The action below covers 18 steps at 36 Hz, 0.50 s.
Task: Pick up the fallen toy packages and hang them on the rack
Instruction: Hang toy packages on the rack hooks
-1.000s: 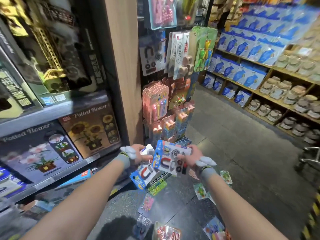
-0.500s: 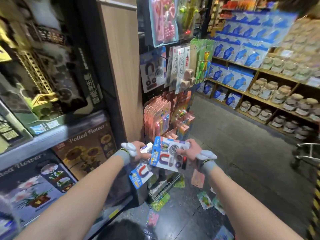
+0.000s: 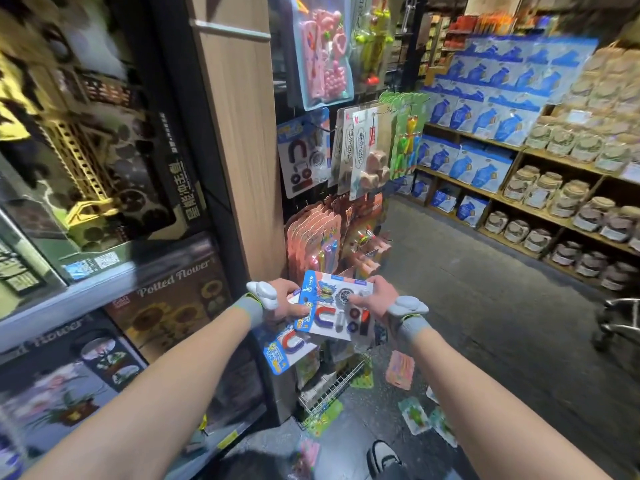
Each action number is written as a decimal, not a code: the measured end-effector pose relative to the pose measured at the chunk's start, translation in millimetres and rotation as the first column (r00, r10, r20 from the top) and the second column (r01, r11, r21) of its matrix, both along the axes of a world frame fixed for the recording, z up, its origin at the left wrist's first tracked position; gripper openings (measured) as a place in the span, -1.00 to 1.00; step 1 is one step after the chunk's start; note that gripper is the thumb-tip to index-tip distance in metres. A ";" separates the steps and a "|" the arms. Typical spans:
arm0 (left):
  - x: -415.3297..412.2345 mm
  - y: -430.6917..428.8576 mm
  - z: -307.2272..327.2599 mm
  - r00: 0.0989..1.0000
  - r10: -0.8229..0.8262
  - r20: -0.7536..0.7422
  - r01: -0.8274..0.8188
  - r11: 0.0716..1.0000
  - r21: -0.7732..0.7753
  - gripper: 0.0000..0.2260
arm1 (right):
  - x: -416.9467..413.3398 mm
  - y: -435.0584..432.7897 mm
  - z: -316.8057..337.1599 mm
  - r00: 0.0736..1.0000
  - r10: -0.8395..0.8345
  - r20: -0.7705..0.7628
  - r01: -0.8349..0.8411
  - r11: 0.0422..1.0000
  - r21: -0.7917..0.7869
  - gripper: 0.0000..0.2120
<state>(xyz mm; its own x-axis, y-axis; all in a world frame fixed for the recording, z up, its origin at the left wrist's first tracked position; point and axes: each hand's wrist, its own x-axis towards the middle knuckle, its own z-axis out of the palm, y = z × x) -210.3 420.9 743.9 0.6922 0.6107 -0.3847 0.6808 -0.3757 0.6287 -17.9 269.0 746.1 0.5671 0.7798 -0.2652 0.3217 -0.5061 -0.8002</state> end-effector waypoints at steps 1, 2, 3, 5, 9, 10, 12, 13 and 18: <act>-0.1 1.0 1.0 1.000 -0.004 0.000 0.004 1.000 0.012 -0.67 | 1.2 0.6 1.6 1.000 0.009 0.022 -0.009 1.000 -0.015 -0.62; 2.4 1.0 -0.7 1.000 -0.014 -0.009 0.014 1.000 0.014 -0.66 | 5.6 0.1 -0.3 0.999 0.021 0.026 -0.020 1.000 -0.024 -0.61; 6.2 0.8 -1.8 1.000 -0.023 -0.021 0.023 1.000 0.018 -0.66 | 10.2 -0.6 -2.2 0.999 0.025 0.032 -0.023 0.999 -0.045 -0.61; 11.6 -1.6 -4.4 0.998 -0.043 -0.045 0.044 0.999 0.027 -0.67 | 15.6 -2.7 -4.1 0.999 0.041 0.036 -0.038 0.997 -0.067 -0.60; 36.0 -1.8 -15.6 0.992 -0.092 -0.088 0.100 0.991 0.089 -0.67 | 40.6 7.9 -10.9 0.985 0.140 0.098 -0.128 0.984 -0.123 -0.59; 44.4 -2.8 -20.8 0.990 -0.098 -0.098 0.107 0.990 0.096 -0.68 | 50.1 14.1 -18.3 0.976 0.189 0.106 -0.176 0.977 -0.124 -0.57; 53.1 -2.2 -25.0 0.983 -0.128 -0.129 0.144 0.981 0.128 -0.74 | 54.9 23.0 -21.5 0.957 0.260 0.124 -0.243 0.960 -0.142 -0.54; 59.9 1.1 -30.0 0.979 -0.138 -0.149 0.158 0.978 0.136 -0.78 | 58.2 29.7 -22.5 0.943 0.306 0.132 -0.284 0.945 -0.161 -0.56; 86.3 20.0 -32.2 0.969 -0.120 -0.216 0.158 0.973 0.166 -0.70 | 80.2 72.6 -30.2 0.818 0.547 0.181 -0.519 0.836 -0.182 -0.59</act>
<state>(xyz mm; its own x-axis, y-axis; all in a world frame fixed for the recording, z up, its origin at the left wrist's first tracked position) -124.0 441.0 711.7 0.6937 0.5864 -0.4183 0.7202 -0.5700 0.3954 62.3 341.6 715.9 0.1257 0.9471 -0.2954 0.7257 -0.2907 -0.6235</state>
